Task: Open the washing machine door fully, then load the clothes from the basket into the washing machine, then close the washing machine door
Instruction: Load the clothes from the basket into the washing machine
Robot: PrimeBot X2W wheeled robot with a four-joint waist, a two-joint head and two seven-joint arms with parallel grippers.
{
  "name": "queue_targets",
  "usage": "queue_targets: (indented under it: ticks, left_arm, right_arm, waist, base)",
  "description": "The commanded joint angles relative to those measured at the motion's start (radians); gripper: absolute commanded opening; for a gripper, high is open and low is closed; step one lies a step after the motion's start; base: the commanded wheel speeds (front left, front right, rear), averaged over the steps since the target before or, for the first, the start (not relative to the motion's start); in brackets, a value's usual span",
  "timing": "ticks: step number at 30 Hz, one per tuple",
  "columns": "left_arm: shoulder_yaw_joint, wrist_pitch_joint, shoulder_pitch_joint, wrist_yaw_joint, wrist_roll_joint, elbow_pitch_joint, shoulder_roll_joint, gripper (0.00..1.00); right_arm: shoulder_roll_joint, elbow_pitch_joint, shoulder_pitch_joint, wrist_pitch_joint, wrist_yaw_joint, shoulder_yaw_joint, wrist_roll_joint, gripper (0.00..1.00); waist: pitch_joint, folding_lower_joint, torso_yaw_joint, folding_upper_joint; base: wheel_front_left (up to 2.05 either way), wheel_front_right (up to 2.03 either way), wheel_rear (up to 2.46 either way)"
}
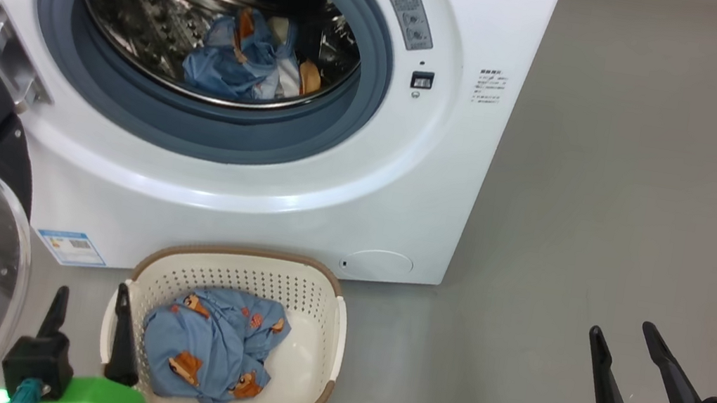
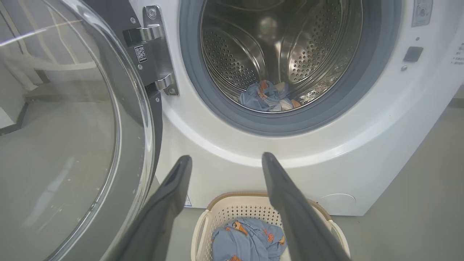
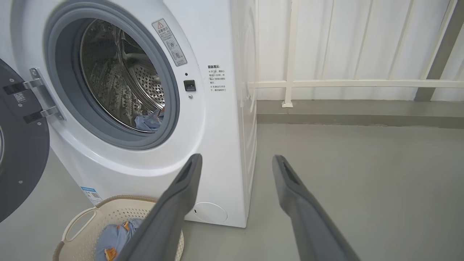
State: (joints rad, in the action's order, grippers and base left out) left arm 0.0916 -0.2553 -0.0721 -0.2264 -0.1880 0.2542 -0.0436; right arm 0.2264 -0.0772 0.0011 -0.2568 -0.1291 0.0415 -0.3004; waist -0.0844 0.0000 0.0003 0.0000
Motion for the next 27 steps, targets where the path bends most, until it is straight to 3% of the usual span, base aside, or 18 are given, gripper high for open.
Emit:
queue_targets:
  ticks: [1, 27]
  left_arm:
    - [-0.042, -0.006, -0.001, 0.003, 0.010, -0.033, -0.008, 1.00]
    - [-0.089, -0.006, 0.071, 0.047, -0.001, -0.033, -0.007, 1.00]
  right_arm:
    - [0.017, 0.025, -0.001, -0.005, -0.002, 0.019, 0.010, 1.00]
    - [-0.020, 0.024, 0.031, -0.005, -0.002, 0.004, 0.038, 1.00]
  waist:
    - [0.010, 0.0000, -0.004, 0.0000]
    - [0.121, 0.0000, -0.009, 0.0000]
  base:
    - [0.00, 0.00, 0.00]
    - [0.00, 0.00, 0.00]
